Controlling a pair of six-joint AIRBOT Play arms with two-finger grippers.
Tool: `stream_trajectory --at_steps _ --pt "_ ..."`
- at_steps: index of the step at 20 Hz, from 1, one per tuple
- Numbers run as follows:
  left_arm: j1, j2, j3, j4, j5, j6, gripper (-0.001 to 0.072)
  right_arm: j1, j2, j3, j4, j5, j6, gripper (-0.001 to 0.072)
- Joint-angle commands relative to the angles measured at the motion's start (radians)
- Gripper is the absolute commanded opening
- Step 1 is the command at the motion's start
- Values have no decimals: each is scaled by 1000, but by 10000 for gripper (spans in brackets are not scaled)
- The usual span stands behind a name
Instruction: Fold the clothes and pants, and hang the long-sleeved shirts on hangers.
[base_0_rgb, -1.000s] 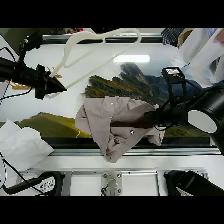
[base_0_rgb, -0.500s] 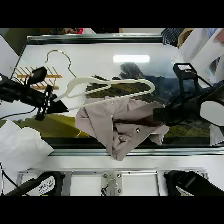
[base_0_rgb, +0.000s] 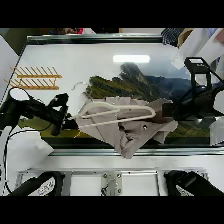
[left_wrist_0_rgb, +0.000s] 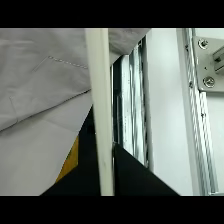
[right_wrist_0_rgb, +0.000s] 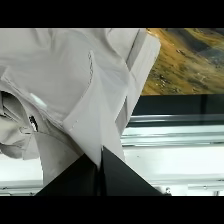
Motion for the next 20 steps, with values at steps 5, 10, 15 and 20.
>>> stream_trajectory --at_steps 5,10,15,20 --pt "-154 -86 -24 -38 208 5 13 -2 -1 5 13 45 -54 12" --pt "-170 -92 -16 -69 254 6 14 -2 -2 5 11 40 -68 13" --pt "-170 -92 -15 -60 195 29 14 -2 -19 5 -4 -77 -108 13" --pt "-170 -92 -15 -34 171 29 13 -2 -30 5 -10 -196 -107 13"
